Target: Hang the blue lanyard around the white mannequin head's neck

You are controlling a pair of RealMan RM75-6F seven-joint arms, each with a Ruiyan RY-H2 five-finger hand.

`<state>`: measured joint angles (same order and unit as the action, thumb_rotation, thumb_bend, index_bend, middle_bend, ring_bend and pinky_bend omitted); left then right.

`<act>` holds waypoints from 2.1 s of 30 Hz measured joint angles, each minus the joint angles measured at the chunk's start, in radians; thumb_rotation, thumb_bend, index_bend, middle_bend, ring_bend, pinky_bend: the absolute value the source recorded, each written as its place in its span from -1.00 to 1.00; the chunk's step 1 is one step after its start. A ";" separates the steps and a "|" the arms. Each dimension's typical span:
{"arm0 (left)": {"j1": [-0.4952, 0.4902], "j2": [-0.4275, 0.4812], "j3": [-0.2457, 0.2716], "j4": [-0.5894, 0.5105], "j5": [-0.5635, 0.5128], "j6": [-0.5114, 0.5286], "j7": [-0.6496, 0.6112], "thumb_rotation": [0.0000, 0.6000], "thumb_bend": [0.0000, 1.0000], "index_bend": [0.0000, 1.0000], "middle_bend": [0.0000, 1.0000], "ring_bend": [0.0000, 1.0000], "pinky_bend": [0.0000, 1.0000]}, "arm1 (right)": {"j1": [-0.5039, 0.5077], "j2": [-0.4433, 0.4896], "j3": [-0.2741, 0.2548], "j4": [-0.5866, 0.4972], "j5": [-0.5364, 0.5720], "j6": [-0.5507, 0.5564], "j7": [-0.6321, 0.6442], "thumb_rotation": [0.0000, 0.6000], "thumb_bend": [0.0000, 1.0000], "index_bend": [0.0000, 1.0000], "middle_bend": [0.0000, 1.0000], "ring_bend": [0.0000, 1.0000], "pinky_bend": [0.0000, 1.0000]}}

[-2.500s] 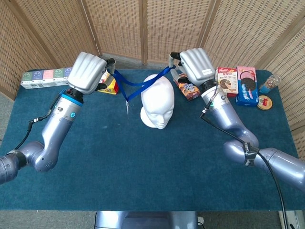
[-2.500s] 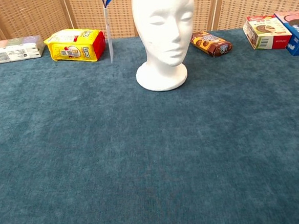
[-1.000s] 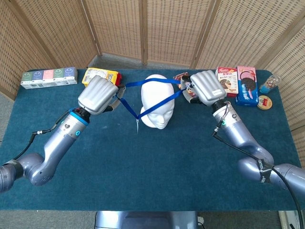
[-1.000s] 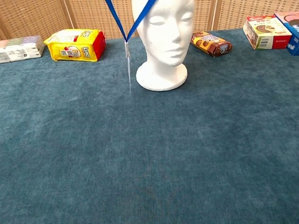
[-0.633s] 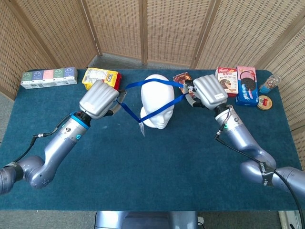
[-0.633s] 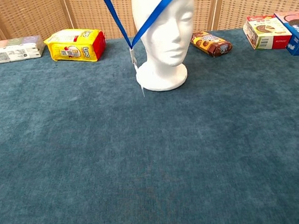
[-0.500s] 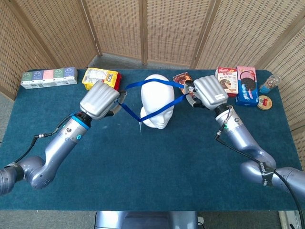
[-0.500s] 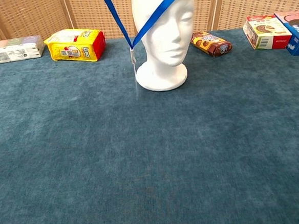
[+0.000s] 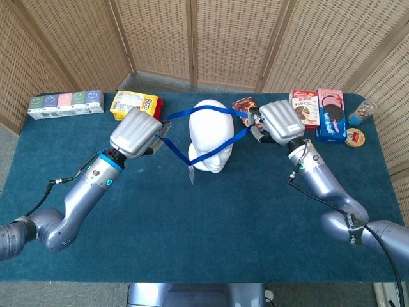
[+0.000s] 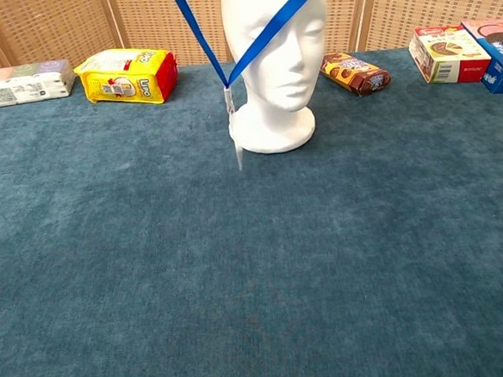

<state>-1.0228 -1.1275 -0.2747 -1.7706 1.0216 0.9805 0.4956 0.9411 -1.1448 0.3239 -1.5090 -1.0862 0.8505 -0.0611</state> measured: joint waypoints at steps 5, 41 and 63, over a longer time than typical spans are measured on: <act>-0.006 -0.014 0.006 0.011 -0.020 -0.005 0.014 0.93 -0.10 0.25 1.00 0.94 0.81 | 0.010 -0.016 -0.005 0.034 0.013 -0.024 -0.007 1.00 0.03 0.57 1.00 1.00 1.00; -0.032 -0.035 0.027 0.020 -0.078 -0.013 0.073 0.90 -0.42 0.25 1.00 0.94 0.81 | 0.032 -0.038 -0.017 0.083 0.031 -0.074 -0.029 0.98 -0.17 0.31 0.96 1.00 1.00; -0.030 -0.031 0.032 0.019 -0.089 0.004 0.079 0.90 -0.44 0.25 1.00 0.94 0.81 | 0.040 -0.028 0.000 0.078 0.055 -0.100 0.003 0.37 -0.15 0.26 0.96 1.00 1.00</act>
<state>-1.0528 -1.1583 -0.2424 -1.7517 0.9326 0.9840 0.5744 0.9816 -1.1723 0.3239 -1.4312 -1.0313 0.7507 -0.0585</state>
